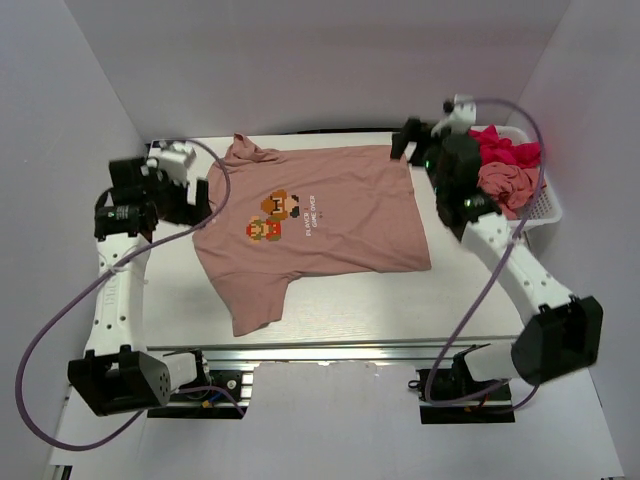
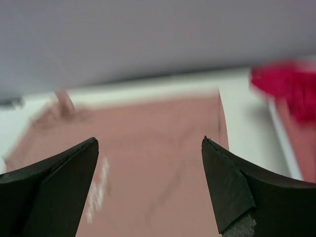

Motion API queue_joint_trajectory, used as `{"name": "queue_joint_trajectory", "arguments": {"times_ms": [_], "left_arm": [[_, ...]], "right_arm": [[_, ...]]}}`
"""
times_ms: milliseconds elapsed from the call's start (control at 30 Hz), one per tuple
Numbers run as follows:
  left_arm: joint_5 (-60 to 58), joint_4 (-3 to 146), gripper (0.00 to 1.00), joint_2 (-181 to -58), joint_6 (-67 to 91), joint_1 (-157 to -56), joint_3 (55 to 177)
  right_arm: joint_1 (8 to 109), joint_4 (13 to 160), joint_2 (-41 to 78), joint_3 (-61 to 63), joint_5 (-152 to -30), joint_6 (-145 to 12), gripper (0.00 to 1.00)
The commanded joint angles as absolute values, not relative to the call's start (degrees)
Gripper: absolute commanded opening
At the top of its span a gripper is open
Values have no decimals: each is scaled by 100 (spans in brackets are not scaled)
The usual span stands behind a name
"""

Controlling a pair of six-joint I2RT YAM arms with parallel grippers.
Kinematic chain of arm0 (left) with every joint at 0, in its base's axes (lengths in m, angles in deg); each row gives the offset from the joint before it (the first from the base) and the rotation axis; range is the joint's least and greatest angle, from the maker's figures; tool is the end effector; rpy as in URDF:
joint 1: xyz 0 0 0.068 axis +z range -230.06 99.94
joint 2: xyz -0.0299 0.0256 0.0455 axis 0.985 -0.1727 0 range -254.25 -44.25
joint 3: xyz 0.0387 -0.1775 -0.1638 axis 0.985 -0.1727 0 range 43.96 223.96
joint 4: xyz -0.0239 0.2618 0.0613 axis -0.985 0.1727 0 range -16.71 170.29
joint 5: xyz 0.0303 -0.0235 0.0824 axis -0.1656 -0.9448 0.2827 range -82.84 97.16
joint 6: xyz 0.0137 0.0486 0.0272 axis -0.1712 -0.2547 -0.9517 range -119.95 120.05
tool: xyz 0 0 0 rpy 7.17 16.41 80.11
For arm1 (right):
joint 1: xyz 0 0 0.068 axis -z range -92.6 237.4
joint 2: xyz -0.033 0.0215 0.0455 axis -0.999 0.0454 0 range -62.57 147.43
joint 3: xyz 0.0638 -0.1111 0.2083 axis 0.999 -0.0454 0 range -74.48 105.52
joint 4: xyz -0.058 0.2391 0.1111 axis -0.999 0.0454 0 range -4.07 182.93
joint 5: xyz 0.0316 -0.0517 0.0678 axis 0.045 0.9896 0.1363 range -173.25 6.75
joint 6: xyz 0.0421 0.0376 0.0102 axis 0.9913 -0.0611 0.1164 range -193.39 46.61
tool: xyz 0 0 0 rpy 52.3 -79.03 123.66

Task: Fold and stack the t-shirts
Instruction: Flatten out the tshirt

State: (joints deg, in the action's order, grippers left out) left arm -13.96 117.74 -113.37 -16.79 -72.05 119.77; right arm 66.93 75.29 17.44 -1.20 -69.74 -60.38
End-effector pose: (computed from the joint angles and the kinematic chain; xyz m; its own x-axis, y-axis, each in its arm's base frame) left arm 0.2695 0.0230 0.3535 -0.5362 0.1975 -0.8206 0.3213 0.9468 0.0179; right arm 0.3330 0.1141 0.3821 0.0348 0.2466 -0.9685 -0.1329 0.9616 0.2401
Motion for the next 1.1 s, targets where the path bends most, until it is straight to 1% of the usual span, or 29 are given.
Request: {"name": "queue_joint_trajectory", "arguments": {"times_ms": [0, 33, 133, 200, 333, 400, 533, 733, 833, 933, 1067], "left_arm": [[-1051, 13455, 98, -11536, -2648, -7197, 11034], [-981, 13377, 98, -11248, -2719, -7197, 10562], [-735, 13156, 98, -10816, -3193, -7188, 9927], [-672, 13069, 98, -10613, -3457, -7180, 9767], [-769, 12656, 98, -10717, -3520, -7180, 9282], [-778, 12348, 98, -11007, -3449, -7171, 9081], [-1190, 12023, 98, -11472, -3371, -7144, 8984], [-2139, 12110, 98, -12527, -3546, -7118, 9537], [-2621, 12364, 95, -13062, -3642, -7092, 9818], [-2843, 12532, 93, -13222, -3722, -7056, 9862], [-2748, 12558, 93, -13135, -3660, -7048, 9819]], "right_arm": [[6508, 8285, 1104, -1711, -6191, -5135, 89], [6481, 8302, 882, -2004, -6103, -4985, 88], [6323, 8468, 38, -2928, -5656, -4668, 88], [6270, 8583, -446, -3358, -5470, -4598, 88], [6261, 9084, -781, -3756, -5188, -4404, 88], [6261, 9094, -826, -3914, -5205, -4439, 88], [6261, 8980, -633, -4125, -5083, -4439, 88], [6279, 8452, 316, -4020, -5205, -4510, 88], [6270, 8321, 808, -3862, -5345, -4430, 87], [6287, 8207, 1116, -3818, -5346, -4386, 87], [6305, 8136, 1433, -3731, -5284, -4264, 86]]}}
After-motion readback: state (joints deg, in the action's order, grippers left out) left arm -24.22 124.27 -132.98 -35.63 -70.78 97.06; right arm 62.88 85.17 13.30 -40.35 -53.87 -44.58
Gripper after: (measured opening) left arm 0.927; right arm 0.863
